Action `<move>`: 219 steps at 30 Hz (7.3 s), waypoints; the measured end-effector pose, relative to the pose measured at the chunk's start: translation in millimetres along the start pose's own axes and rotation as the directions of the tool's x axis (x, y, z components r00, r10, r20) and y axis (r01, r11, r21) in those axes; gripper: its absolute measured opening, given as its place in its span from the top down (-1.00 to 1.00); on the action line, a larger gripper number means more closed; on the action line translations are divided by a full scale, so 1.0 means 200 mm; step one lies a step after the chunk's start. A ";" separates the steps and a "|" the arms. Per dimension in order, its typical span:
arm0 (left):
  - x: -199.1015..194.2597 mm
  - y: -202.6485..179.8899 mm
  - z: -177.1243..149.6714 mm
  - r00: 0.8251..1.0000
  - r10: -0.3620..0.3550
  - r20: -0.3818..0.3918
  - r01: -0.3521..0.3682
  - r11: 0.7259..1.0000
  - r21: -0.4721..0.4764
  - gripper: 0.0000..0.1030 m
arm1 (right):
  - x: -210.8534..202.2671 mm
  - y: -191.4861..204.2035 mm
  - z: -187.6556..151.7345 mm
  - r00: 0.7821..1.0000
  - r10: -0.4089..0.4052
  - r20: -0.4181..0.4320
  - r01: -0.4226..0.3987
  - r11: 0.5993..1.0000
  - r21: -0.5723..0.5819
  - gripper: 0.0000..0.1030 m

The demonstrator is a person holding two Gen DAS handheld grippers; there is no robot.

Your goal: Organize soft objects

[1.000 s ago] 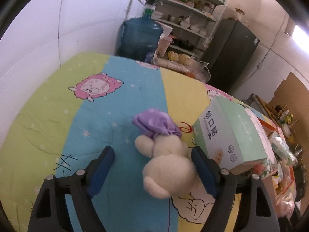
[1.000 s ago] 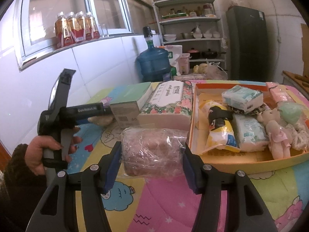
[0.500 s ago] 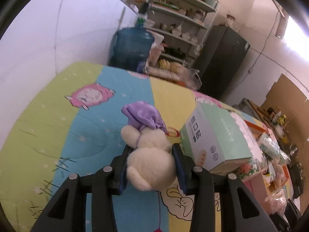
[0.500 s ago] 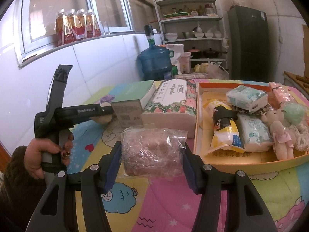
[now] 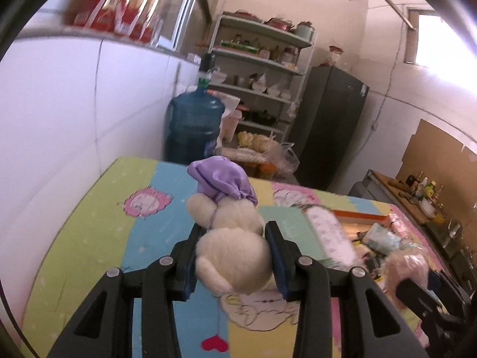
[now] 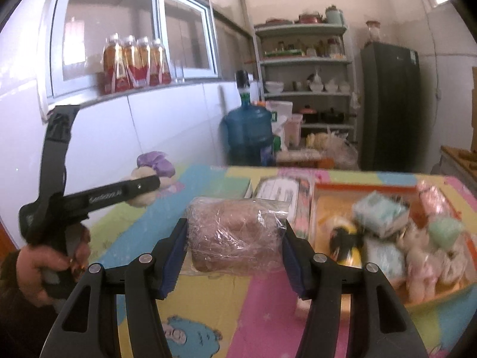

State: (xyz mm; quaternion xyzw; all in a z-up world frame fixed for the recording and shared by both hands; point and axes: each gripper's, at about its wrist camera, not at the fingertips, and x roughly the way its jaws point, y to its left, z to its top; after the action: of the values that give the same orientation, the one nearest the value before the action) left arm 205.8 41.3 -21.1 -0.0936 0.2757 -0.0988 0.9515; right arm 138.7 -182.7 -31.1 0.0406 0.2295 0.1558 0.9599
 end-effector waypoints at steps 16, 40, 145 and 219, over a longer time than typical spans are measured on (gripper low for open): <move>0.03 -0.58 0.05 0.991 -0.128 0.031 0.124 0.987 0.102 0.20 | -0.19 -0.38 0.11 0.990 -0.107 0.094 0.102 0.993 0.058 -0.17; 0.33 -1.28 -0.15 0.971 -0.222 -0.090 0.237 0.950 0.202 0.20 | -0.34 -1.09 0.00 0.962 -0.271 0.028 0.262 0.950 0.167 -0.17; -0.05 -1.21 -0.27 0.993 -0.112 0.043 0.100 0.970 0.220 -0.61 | -0.47 -0.86 0.02 0.924 -0.379 0.048 0.373 0.922 0.108 -0.45; -0.96 -0.69 -0.59 0.953 0.200 0.226 -0.232 0.964 0.127 -0.58 | -0.95 0.10 -0.29 0.934 -0.312 0.176 0.317 0.949 0.000 -0.46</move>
State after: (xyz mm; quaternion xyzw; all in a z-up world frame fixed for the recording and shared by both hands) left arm -36.2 -60.4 9.1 0.0001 0.1732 -0.0040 0.9849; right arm -54.3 -223.1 2.6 0.0033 0.1464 -0.0005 0.9892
